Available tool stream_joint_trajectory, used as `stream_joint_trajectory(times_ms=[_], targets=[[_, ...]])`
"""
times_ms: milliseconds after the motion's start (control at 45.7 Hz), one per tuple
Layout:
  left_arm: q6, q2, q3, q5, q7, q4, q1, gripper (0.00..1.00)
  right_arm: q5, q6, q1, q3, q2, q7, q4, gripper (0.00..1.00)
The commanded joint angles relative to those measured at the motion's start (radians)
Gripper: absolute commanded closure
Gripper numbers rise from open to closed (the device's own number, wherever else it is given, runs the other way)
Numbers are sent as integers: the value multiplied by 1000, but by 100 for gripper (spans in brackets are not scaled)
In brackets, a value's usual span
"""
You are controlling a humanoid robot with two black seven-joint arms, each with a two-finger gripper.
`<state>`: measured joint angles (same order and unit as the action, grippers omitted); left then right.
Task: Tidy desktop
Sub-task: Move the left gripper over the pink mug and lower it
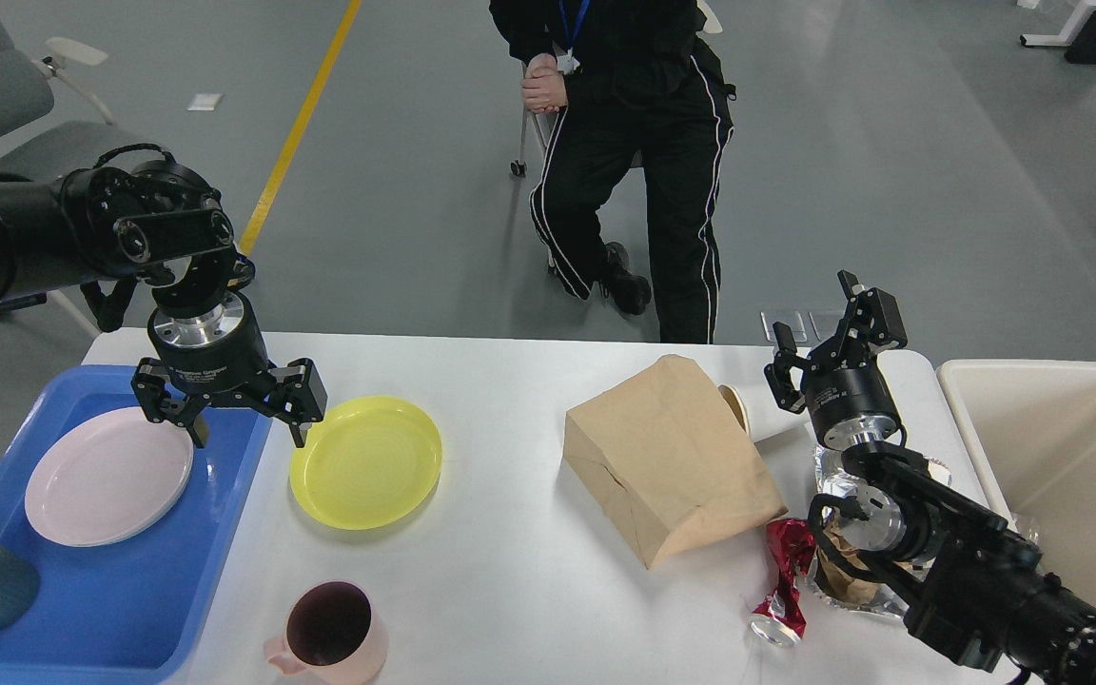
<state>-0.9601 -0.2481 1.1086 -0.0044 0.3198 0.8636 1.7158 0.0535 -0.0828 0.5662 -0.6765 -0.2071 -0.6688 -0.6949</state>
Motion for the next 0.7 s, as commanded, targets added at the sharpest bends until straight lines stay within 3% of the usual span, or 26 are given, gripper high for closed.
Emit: stream_joint_trajectory(times_ms=[0, 197, 372, 679], targets=[[0, 96, 7, 4, -1, 11, 13, 4, 0, 0, 0, 0, 0, 0, 0, 0], [0, 259, 123, 3, -18, 14, 10, 4, 0, 0, 0, 0, 0, 0, 0, 0], [0, 265, 139, 4, -19, 80, 4, 4, 0, 0, 0, 0, 0, 0, 0, 0], [0, 263, 134, 4, -19, 81, -57, 4, 0, 0, 0, 0, 0, 0, 0, 0]])
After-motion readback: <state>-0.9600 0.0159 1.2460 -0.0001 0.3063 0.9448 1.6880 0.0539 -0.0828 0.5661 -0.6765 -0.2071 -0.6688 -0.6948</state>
